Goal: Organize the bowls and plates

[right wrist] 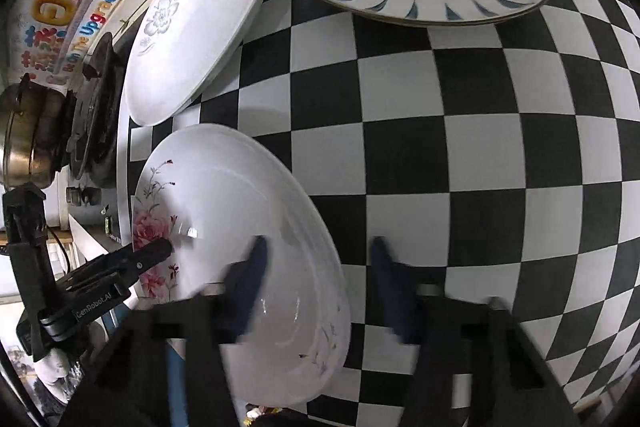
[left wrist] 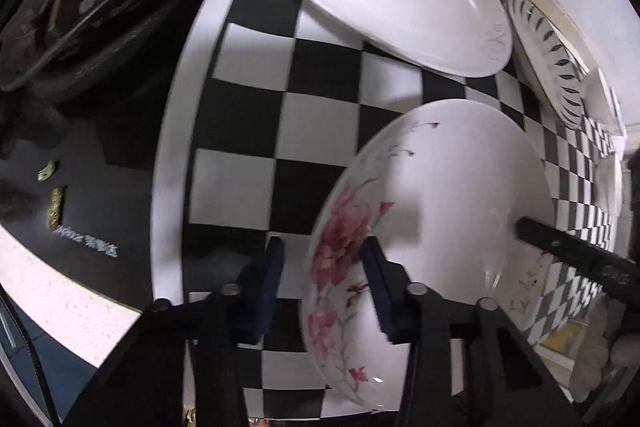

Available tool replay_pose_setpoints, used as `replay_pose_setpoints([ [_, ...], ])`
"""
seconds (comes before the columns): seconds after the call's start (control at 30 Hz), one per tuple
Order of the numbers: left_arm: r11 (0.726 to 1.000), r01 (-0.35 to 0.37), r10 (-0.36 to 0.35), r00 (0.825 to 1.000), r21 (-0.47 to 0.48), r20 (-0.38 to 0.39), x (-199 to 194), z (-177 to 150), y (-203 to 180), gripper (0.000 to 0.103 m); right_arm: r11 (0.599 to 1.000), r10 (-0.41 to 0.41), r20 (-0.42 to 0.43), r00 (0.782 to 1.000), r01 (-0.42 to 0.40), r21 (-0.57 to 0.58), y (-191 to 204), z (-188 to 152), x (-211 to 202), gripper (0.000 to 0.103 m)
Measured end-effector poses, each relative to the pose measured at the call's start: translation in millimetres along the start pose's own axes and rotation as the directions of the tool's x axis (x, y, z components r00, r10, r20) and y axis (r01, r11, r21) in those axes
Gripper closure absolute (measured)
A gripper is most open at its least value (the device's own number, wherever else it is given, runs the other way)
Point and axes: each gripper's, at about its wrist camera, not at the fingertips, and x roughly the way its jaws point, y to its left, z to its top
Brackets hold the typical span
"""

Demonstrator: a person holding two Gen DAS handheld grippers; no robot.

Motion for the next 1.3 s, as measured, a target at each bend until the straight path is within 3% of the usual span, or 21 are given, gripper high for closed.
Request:
replay_pose_setpoints([
  [0.13, 0.999, -0.03, 0.03, 1.0, 0.017, 0.004, -5.1, -2.5, -10.2, 0.075, 0.999, -0.041, 0.039, 0.998, 0.042, -0.033, 4.3, -4.6, -2.9, 0.077],
  [0.37, 0.999, -0.042, 0.042, 0.999, 0.011, 0.0, -9.6, 1.2, -13.0, 0.076, 1.0, 0.001, 0.037, 0.999, 0.0, -0.015, -2.6, -12.0, -6.0, 0.082],
  [0.63, 0.998, -0.049, 0.048, 0.998, 0.032, 0.036, -21.0, 2.2, -49.9, 0.076, 0.999, 0.035, 0.051, 0.998, -0.035, -0.016, -23.7, -12.4, -33.8, 0.082],
  [0.87, 0.997, -0.048, 0.045, 0.997, 0.055, 0.055, -33.3, 12.5, -90.1, 0.076, 0.998, 0.056, 0.078, 0.995, -0.055, -0.022, -60.1, -4.8, -69.1, 0.082],
  [1.3, 0.989, -0.032, 0.029, 0.999, 0.147, 0.022, -6.6, 12.9, -167.7, 0.076, 0.997, 0.05, 0.117, 0.992, -0.056, 0.046, -146.5, -4.4, -114.0, 0.082],
])
